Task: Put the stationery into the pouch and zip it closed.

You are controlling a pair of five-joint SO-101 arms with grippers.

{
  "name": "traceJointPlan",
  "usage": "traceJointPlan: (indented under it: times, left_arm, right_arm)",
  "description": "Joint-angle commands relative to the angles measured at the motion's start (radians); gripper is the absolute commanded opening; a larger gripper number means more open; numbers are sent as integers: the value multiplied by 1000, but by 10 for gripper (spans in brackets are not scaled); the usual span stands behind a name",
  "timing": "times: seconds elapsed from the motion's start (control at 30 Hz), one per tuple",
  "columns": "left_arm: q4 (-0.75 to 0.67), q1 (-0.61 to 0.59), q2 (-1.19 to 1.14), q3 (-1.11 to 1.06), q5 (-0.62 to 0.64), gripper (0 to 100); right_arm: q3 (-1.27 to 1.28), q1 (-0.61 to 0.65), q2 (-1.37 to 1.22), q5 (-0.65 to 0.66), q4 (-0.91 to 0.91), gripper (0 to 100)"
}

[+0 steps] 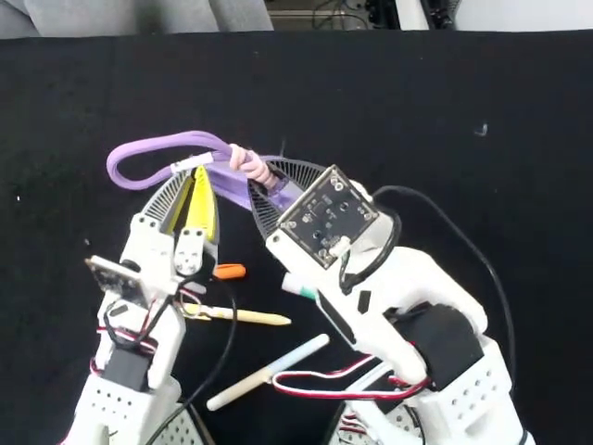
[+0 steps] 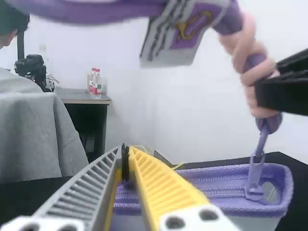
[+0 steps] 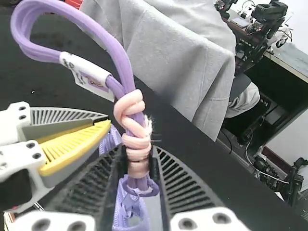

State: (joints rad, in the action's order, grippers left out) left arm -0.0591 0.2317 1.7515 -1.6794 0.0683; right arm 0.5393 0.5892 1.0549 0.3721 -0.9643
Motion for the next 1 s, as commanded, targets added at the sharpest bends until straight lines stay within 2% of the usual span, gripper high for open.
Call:
traceJointPlan:
  times: [0.0, 0.1, 0.27, 0.4, 0.53, 0.63, 0.7, 0.8, 0.97]
  left_arm:
    - [-146, 4, -161, -27, 11, 33]
    - [-236, -53, -325, 12, 60, 33]
    - [-190, -193, -482, 166, 311, 33]
    - [58, -209, -476, 275, 387, 33]
    - [399, -200, -373, 364, 436, 33]
    - [634, -124, -238, 386, 463, 33]
    - [720, -50, -153, 380, 463, 33]
    - [677, 24, -55, 302, 459, 33]
    - [493, 25, -104, 159, 457, 34]
  right_arm:
    - [-36, 15, 27, -8, -2, 11]
    - [-38, 12, 27, -9, 5, 11]
    - [-38, 9, 25, -6, 9, 11]
    - [-35, 0, 21, -5, 29, 11]
    - [-30, -32, 19, -9, 55, 11]
    - [-30, -41, 19, -9, 61, 11]
    - [-28, -41, 19, -9, 61, 11]
    - [-28, -41, 19, -9, 57, 11]
    - [-30, -40, 21, -9, 46, 11]
